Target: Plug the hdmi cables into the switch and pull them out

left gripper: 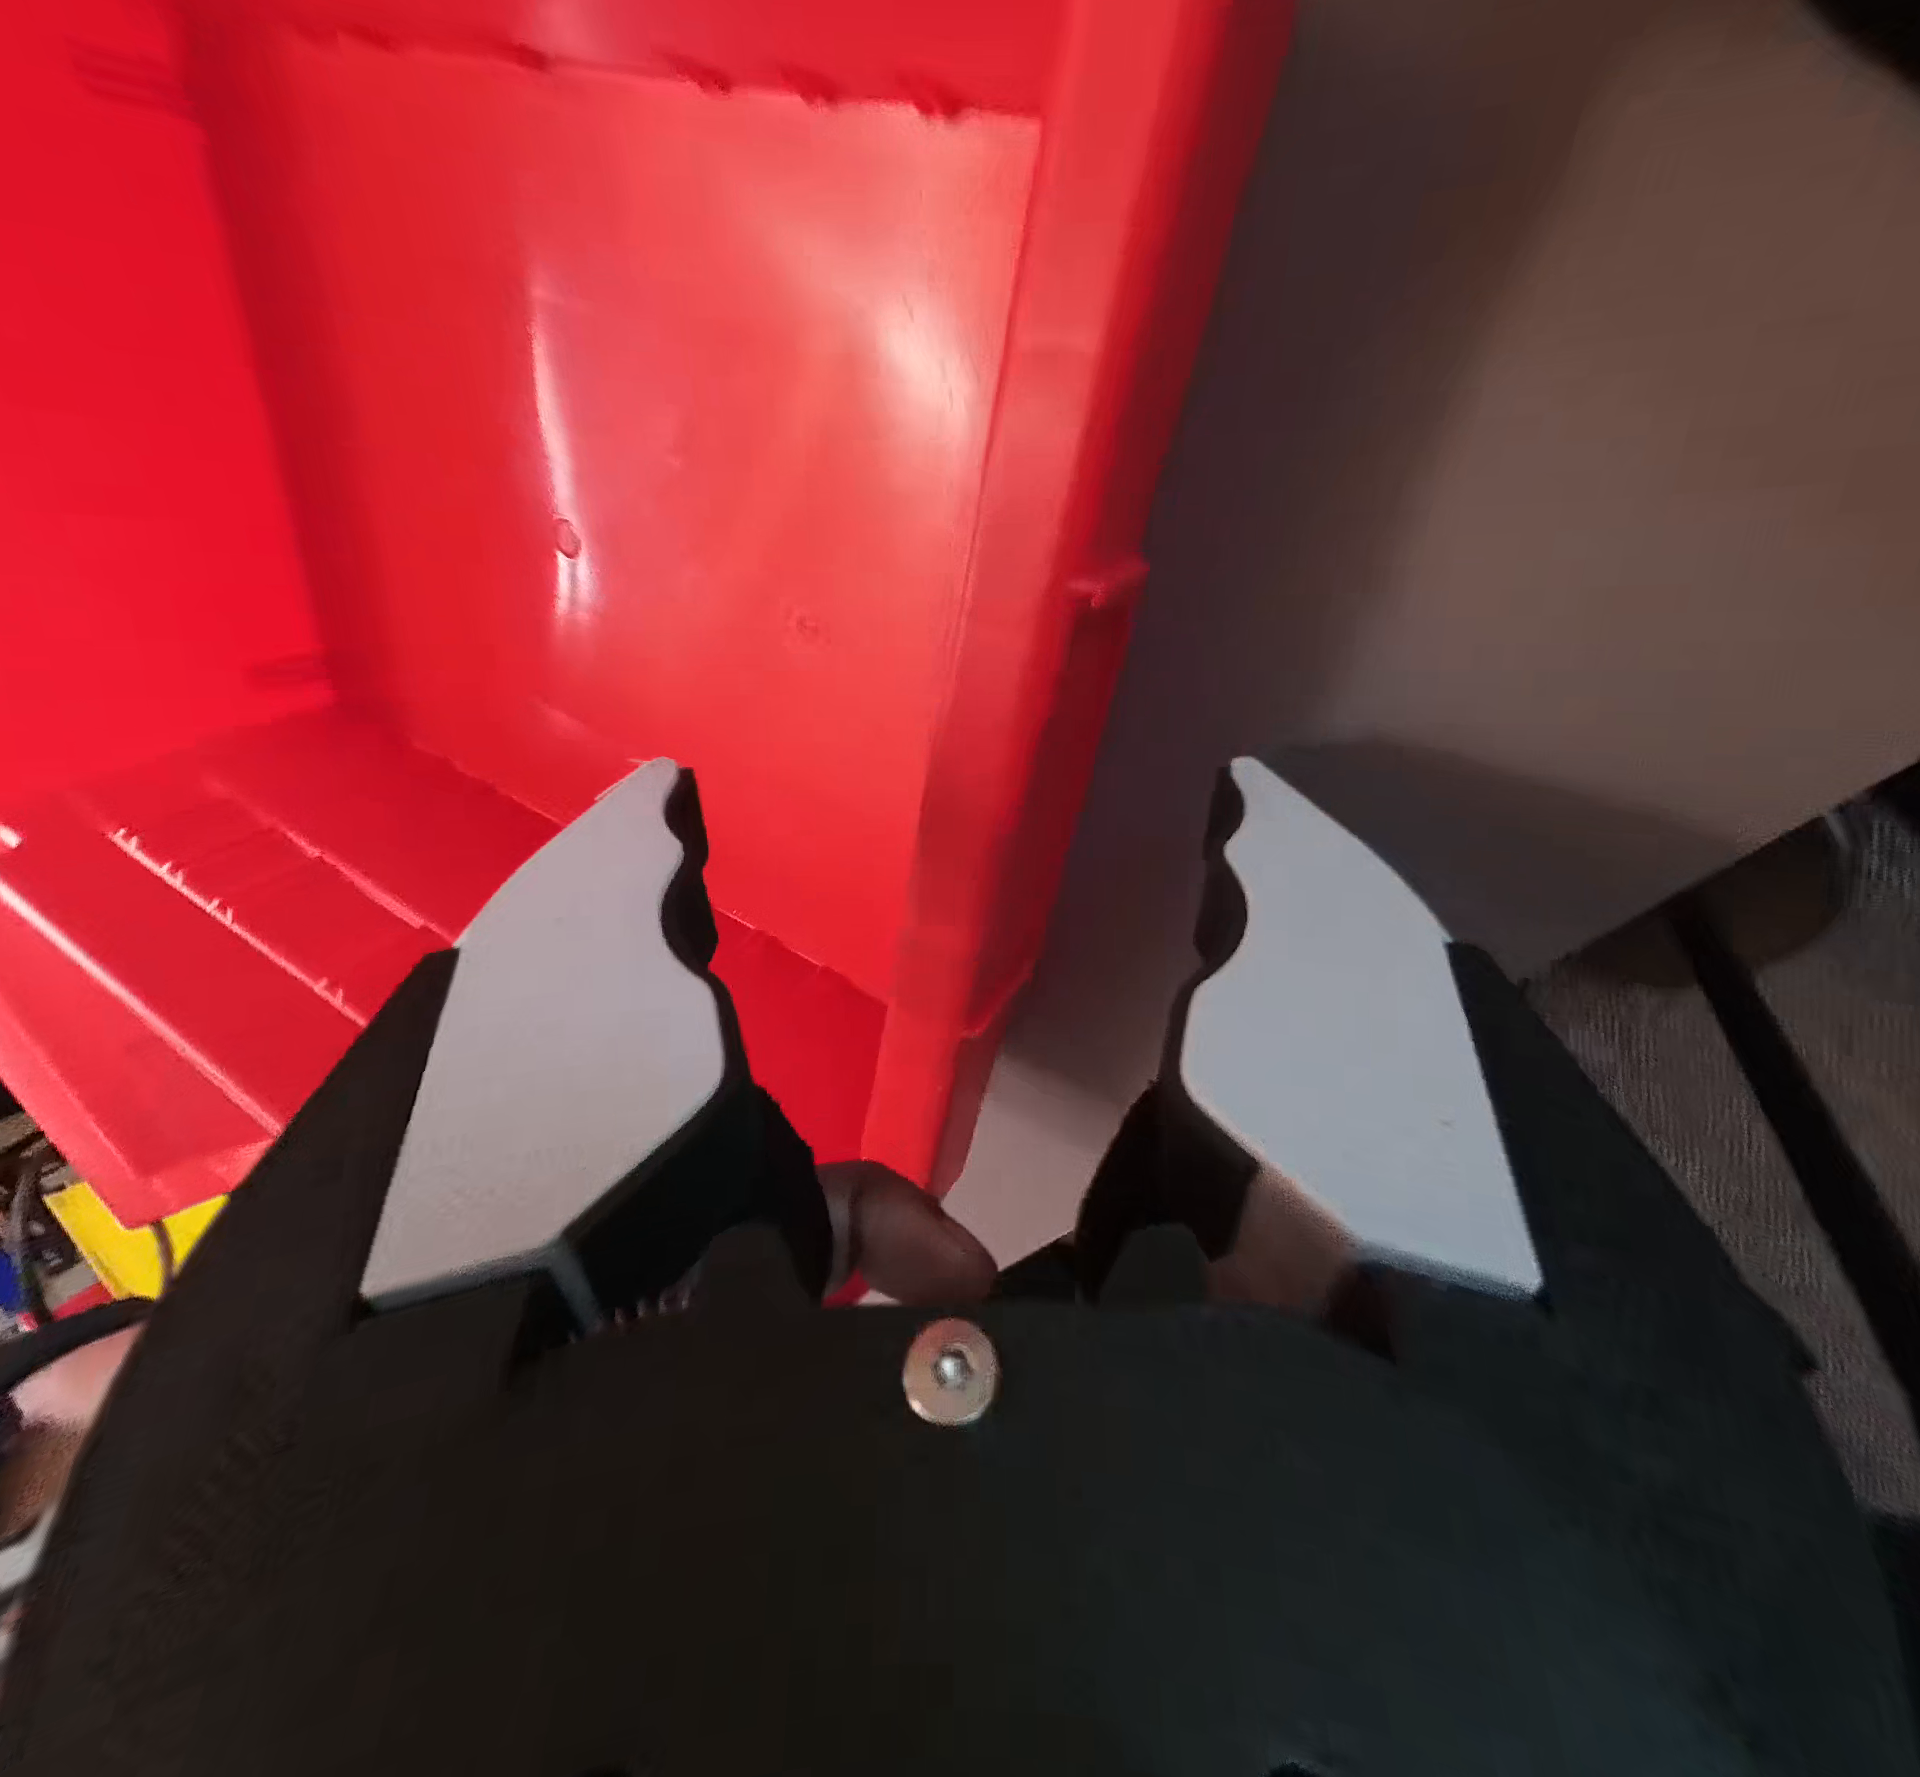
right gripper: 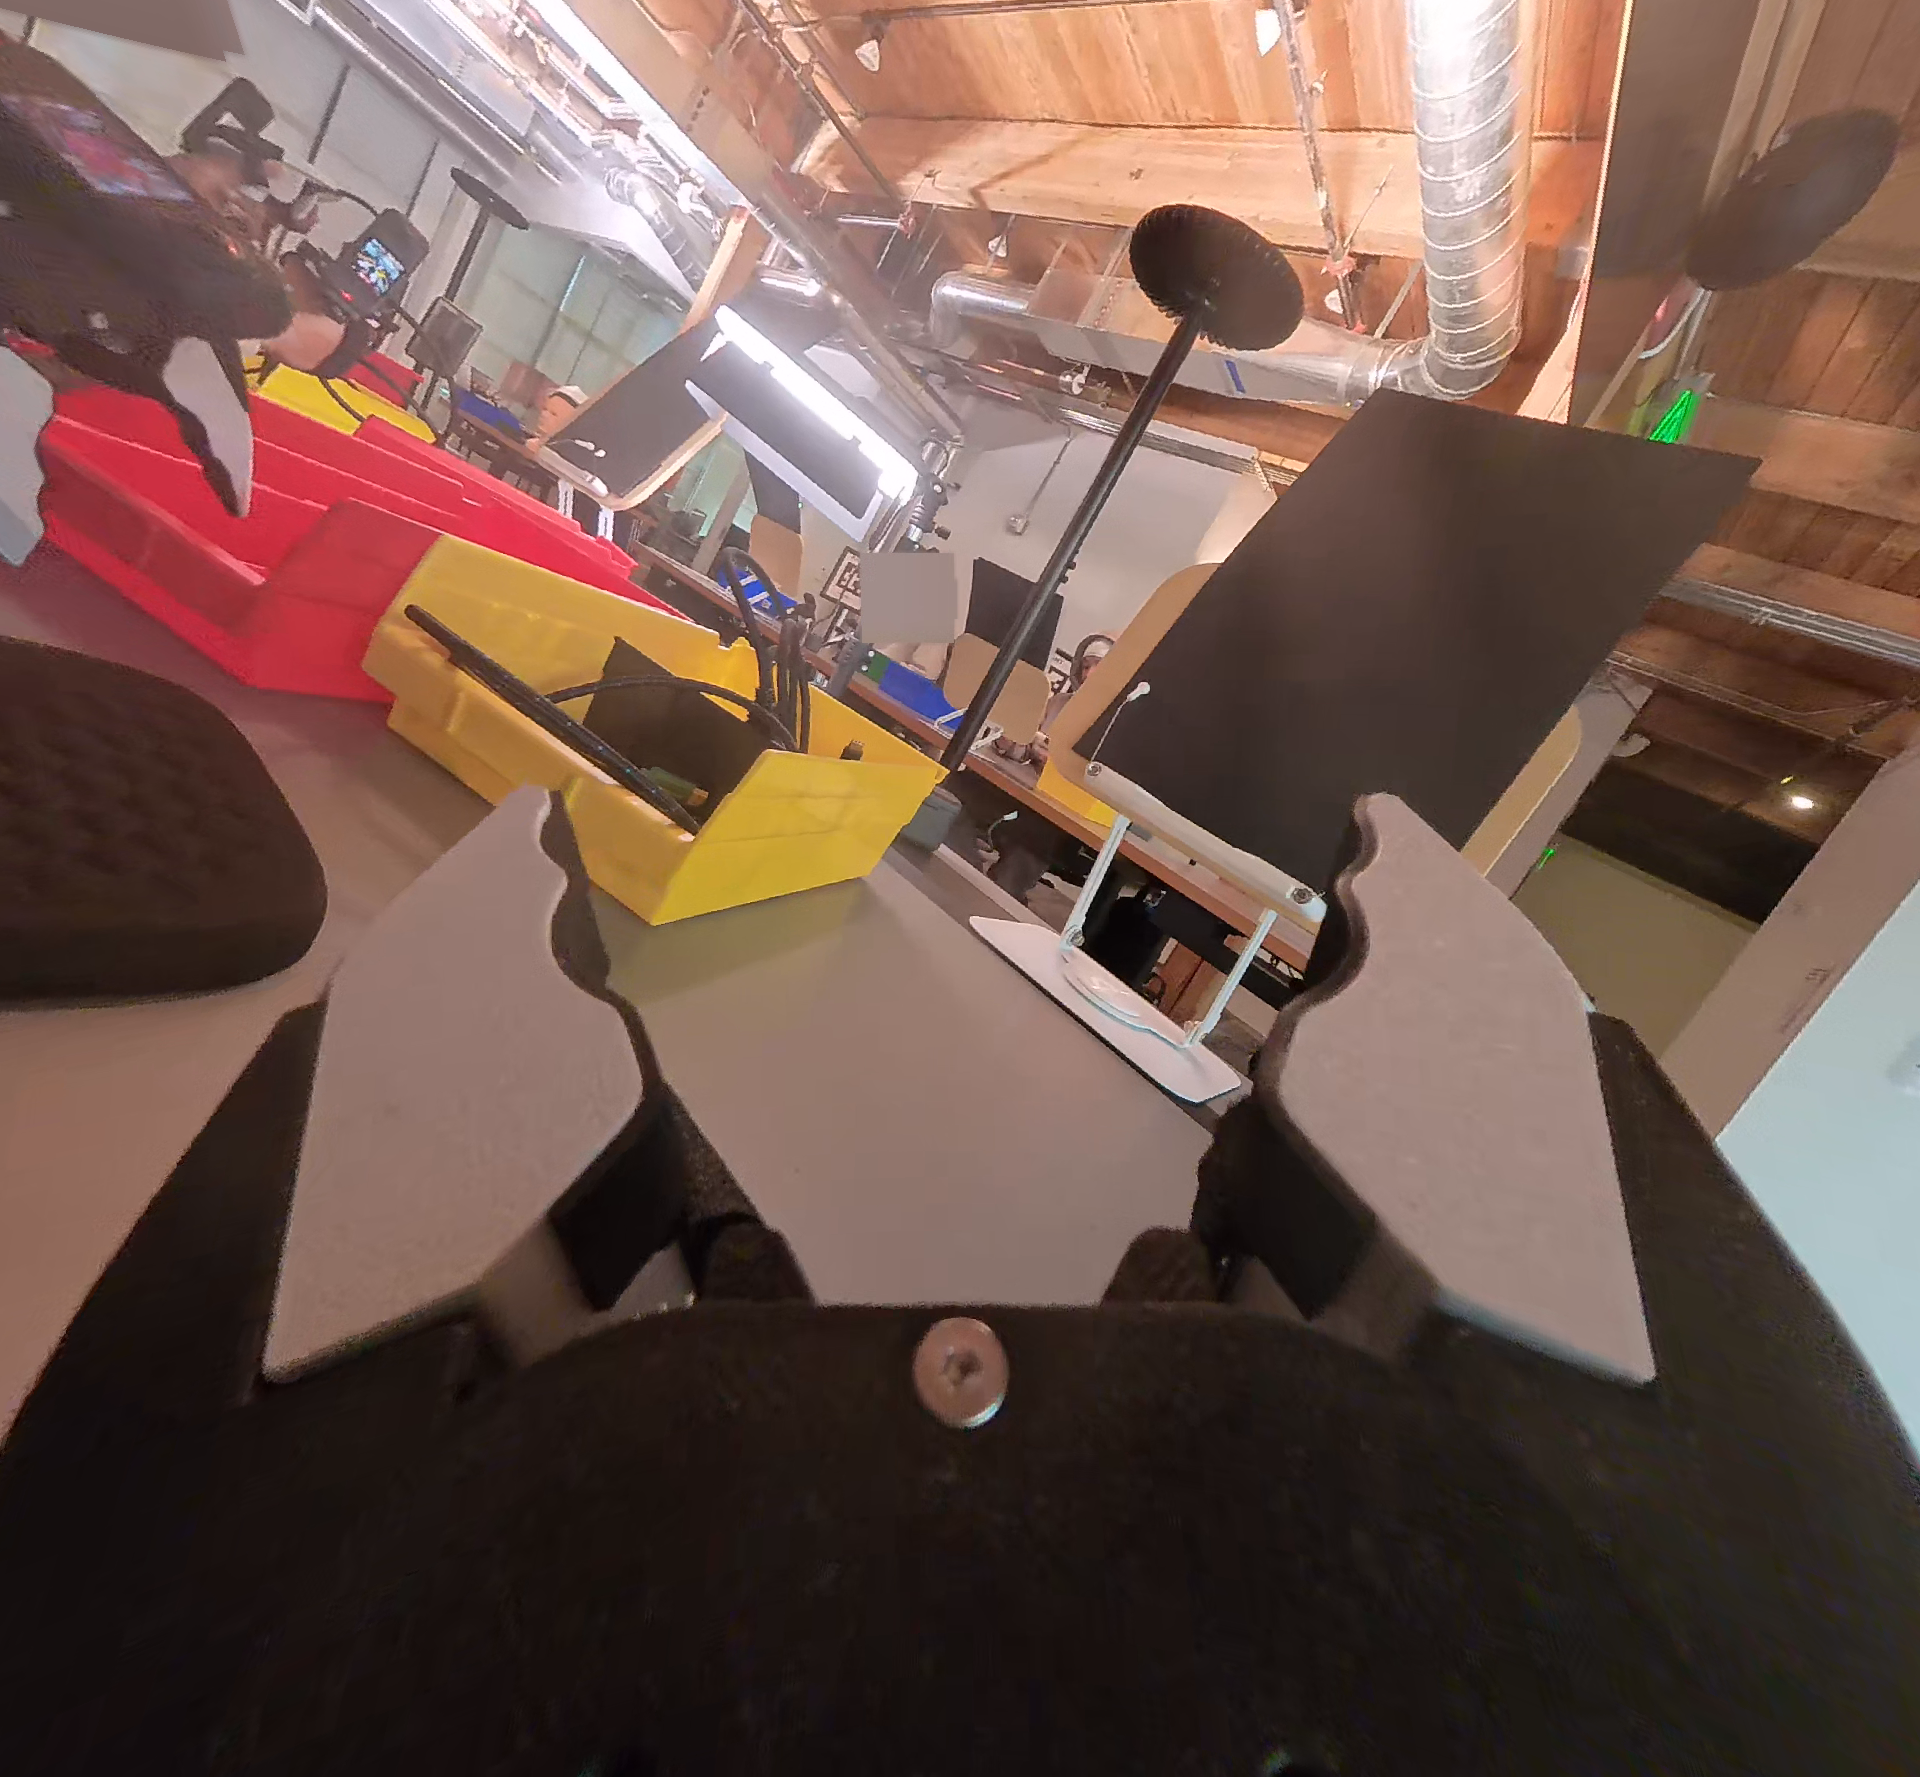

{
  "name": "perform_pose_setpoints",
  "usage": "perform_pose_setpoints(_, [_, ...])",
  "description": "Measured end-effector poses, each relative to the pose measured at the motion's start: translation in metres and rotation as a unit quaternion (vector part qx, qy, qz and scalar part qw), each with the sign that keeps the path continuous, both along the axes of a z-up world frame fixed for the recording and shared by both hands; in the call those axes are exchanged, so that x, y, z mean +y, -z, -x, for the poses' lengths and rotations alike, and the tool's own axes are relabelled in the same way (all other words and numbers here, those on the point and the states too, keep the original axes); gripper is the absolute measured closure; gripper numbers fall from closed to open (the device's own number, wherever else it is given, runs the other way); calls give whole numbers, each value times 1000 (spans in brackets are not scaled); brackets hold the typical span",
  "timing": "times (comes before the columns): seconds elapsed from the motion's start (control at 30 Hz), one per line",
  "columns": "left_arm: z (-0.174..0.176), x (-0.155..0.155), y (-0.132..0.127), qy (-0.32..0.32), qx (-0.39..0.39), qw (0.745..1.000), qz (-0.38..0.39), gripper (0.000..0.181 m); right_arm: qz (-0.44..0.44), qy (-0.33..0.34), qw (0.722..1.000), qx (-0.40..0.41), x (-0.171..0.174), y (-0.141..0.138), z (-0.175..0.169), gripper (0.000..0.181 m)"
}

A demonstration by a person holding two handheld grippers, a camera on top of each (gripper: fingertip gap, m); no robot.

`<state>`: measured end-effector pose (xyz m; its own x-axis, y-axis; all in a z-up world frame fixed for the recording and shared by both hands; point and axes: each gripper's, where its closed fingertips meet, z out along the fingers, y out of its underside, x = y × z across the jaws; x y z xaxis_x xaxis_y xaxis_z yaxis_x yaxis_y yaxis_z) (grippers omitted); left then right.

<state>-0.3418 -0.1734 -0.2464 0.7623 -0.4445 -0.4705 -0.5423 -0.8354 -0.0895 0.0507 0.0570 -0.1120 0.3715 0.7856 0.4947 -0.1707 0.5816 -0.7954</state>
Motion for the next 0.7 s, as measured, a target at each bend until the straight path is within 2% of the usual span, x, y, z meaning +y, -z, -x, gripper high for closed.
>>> perform_pose_setpoints(0.1, [18, 0, 9, 28, 23, 998, 50, 98, 0, -6, 1000, 1, -2, 0, 0, 48])
perform_pose_setpoints(0.13, [18, 1, 11, 33, 14, 998, 55, 109, 2, -8, 1000, 3, -2, -1, -1, 48])
perform_pose_setpoints(0.2, [15, 1, 13, 35, -5, 997, 63, 115, 4, -8, 1000, 5, -2, -1, -2, 47])
perform_pose_setpoints(0.27, [7, -3, 18, 42, -26, 996, 75, 134, 0, -10, 1000, 9, -3, -3, -4, 48])
perform_pose_setpoints(0.33, [7, 0, 19, 51, -12, 997, 55, 153, -4, -10, 1000, 8, -4, -3, -4, 49])
perform_pose_setpoints(0.53, [20, 7, 8, 58, 151, 986, -38, 152, 3, -4, 1000, 9, 1, -3, -4, 49])
perform_pose_setpoints(0.7, [30, 0, 2, 25, 213, 974, -75, 151, 8, 3, 1000, 12, 4, -4, -5, 50])
